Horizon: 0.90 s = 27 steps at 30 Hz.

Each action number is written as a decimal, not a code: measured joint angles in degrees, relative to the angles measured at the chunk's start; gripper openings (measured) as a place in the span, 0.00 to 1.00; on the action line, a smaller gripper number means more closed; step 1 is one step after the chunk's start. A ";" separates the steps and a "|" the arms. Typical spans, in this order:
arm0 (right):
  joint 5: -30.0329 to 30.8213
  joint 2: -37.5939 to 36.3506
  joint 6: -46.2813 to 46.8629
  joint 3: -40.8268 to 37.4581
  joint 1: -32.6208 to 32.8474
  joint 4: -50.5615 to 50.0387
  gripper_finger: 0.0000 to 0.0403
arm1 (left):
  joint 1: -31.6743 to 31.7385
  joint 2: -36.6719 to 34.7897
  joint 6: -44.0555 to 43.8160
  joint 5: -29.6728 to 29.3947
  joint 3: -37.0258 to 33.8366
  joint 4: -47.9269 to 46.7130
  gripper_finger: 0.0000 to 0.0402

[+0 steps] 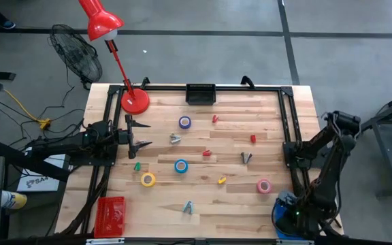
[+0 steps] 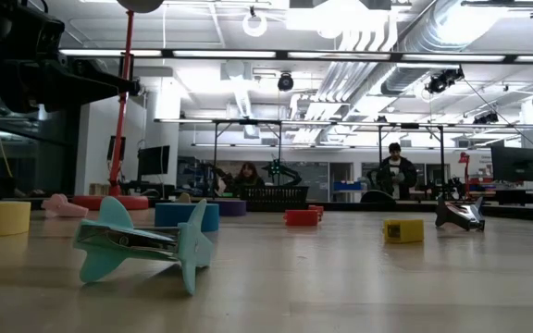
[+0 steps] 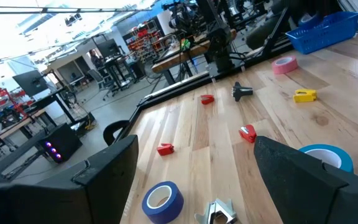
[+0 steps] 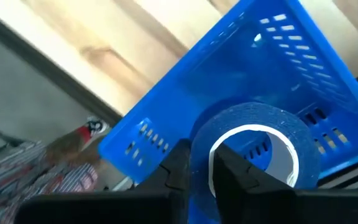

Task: Pick and place Stapler, Stapler remover, tape
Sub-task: Put the dark blue tape into the blue basket

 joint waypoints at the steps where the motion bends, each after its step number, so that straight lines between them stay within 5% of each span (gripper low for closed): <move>1: 0.12 0.39 0.06 0.00 0.00 -0.34 0.12 | 0.00 0.00 0.01 0.01 0.00 0.01 0.79; 11: 0.39 0.71 -0.87 -6.37 -1.43 2.95 0.09 | -0.01 -0.02 0.02 0.01 0.00 0.02 0.79; 27: -0.43 0.43 -3.90 -7.56 -1.97 4.17 0.32 | 0.00 0.00 0.02 0.01 0.00 0.00 0.79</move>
